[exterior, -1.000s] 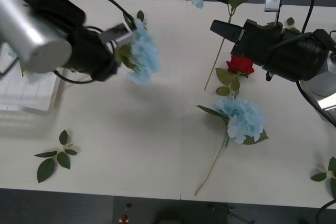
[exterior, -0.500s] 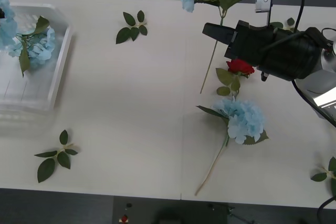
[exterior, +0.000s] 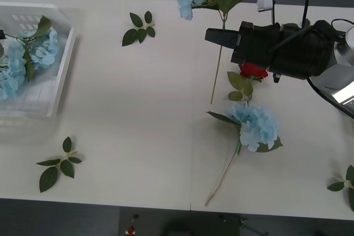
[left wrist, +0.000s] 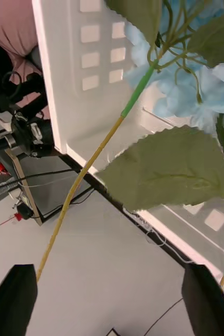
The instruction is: Put the red flowers into the right box and the blue flowers into the left box
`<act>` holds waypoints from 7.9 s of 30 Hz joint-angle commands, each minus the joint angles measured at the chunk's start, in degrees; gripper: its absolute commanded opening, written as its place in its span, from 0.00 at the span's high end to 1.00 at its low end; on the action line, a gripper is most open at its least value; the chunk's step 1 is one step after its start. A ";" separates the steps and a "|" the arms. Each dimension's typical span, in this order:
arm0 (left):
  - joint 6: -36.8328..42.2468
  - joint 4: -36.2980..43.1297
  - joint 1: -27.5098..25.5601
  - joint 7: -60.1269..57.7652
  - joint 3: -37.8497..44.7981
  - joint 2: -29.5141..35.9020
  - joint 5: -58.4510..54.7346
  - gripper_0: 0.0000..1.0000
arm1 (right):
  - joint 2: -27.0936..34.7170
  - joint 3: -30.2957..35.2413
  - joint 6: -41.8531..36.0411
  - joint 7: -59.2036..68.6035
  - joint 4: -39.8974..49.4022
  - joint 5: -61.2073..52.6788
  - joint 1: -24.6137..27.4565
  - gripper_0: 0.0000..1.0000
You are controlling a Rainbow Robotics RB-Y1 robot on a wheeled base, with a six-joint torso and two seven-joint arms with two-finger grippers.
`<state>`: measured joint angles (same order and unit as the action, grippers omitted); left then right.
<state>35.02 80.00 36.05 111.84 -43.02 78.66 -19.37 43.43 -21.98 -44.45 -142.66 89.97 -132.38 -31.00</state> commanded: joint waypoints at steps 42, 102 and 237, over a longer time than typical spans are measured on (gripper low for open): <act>11.92 32.85 -15.40 7.16 20.16 -35.95 -72.39 0.00 | -9.07 0.44 4.20 -0.25 1.44 6.25 -0.73 1.00; -2.41 27.05 0.51 7.86 9.18 -2.55 -95.68 1.00 | -1.95 -1.40 2.88 6.52 1.70 4.14 -2.49 0.18; 3.39 42.87 -13.91 1.89 22.98 -11.69 -76.25 0.00 | 13.52 -10.19 -10.83 38.69 -34.16 87.90 -28.50 1.00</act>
<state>38.72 122.11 20.67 111.56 -20.81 67.03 -95.43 54.33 -33.24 -56.82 -105.34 56.55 -47.21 -58.63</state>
